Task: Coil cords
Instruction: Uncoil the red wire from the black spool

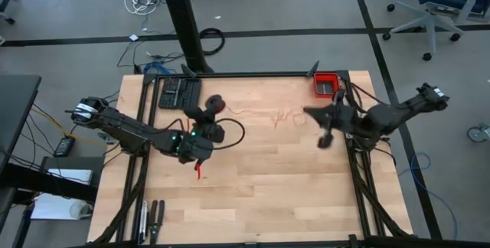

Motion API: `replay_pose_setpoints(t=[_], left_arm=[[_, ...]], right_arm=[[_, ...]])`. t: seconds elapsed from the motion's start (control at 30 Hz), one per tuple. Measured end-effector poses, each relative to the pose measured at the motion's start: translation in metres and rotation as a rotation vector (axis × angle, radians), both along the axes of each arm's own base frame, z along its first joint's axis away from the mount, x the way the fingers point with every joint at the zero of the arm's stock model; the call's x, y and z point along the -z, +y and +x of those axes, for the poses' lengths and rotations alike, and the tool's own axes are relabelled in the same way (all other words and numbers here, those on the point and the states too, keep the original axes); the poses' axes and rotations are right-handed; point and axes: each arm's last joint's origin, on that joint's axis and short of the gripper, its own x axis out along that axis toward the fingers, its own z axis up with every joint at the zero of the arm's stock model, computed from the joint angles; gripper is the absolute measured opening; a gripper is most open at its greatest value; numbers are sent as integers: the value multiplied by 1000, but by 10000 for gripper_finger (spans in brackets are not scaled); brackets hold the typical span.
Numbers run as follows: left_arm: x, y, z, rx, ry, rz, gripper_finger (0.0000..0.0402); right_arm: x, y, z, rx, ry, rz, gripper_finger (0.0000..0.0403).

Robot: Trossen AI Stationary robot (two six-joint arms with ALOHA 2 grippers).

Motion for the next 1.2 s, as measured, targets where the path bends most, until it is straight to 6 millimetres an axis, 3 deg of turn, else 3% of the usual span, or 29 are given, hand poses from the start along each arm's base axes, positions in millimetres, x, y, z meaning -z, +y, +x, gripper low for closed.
replay_pose_setpoints(t=[0.23, 0.43, 0.8, 1.0, 1.2], left_arm=[[-21, 10, 5, -132, -308, -52, 1], [-42, 11, 6, -122, -685, -177, 1], [-58, 10, 7, 43, -1028, -318, 1], [-61, 6, 11, 265, -1078, -390, 1], [-62, -3, 16, 544, -1040, -460, 1]], right_arm=[[-2, 20, 3, -463, -53, -132, 0], [12, 30, 21, -644, 14, -192, 0], [59, 24, 78, -679, 285, -66, 0], [94, 2, 101, -541, 497, 61, 0], [122, -27, 107, -283, 693, 192, 0]])
